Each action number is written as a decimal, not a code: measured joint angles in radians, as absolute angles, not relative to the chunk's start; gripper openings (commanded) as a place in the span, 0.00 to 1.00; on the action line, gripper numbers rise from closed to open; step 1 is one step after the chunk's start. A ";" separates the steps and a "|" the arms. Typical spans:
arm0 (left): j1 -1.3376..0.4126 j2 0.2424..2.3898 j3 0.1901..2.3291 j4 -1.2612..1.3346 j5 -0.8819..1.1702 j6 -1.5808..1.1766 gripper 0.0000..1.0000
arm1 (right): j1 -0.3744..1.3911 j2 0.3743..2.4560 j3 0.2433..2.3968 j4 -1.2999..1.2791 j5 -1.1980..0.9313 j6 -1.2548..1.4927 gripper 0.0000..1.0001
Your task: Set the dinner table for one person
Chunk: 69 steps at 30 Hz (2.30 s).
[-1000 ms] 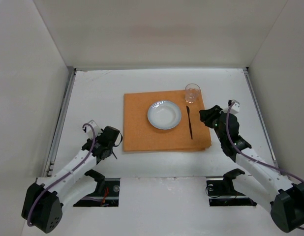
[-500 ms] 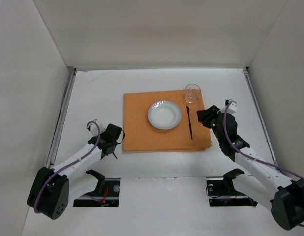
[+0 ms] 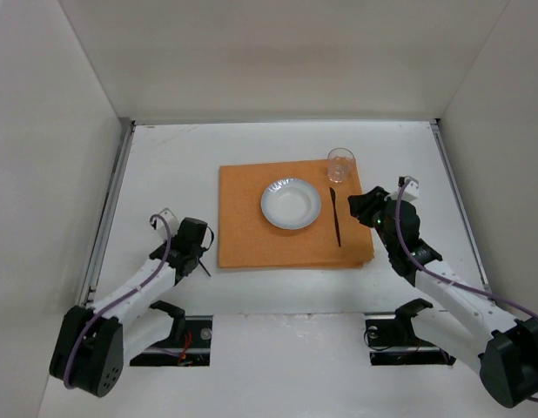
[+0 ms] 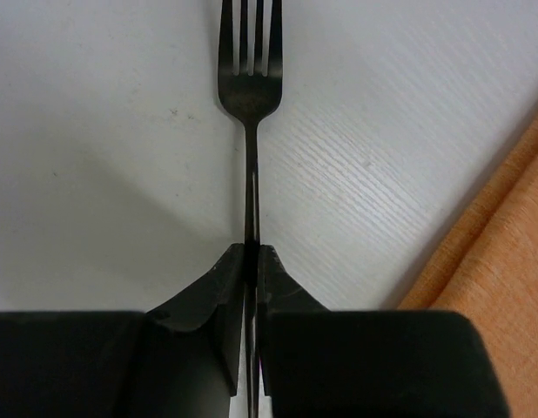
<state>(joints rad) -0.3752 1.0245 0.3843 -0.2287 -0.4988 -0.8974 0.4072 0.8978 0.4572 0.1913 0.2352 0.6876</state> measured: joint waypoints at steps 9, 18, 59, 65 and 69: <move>-0.551 0.899 0.625 -0.361 -0.577 -0.708 0.00 | 0.407 0.910 0.457 0.192 0.236 0.688 0.47; -0.750 1.304 0.879 -0.297 -0.591 -0.516 0.02 | 0.407 0.910 0.457 0.192 0.236 0.687 0.49; -0.722 1.737 0.975 -0.111 -0.517 -0.461 0.12 | 0.414 0.959 0.457 0.196 0.236 0.685 0.53; -0.718 1.737 0.975 -0.101 -0.508 -0.467 0.26 | 0.414 0.959 0.457 0.196 0.236 0.685 0.53; -0.717 1.729 0.974 -0.101 -0.504 -0.472 0.33 | 0.414 0.959 0.457 0.196 0.236 0.685 0.54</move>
<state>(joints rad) -0.7170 1.7294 0.9737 -0.1013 -0.5037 -0.4717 0.4145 0.9588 0.4572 0.1959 0.2359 0.6849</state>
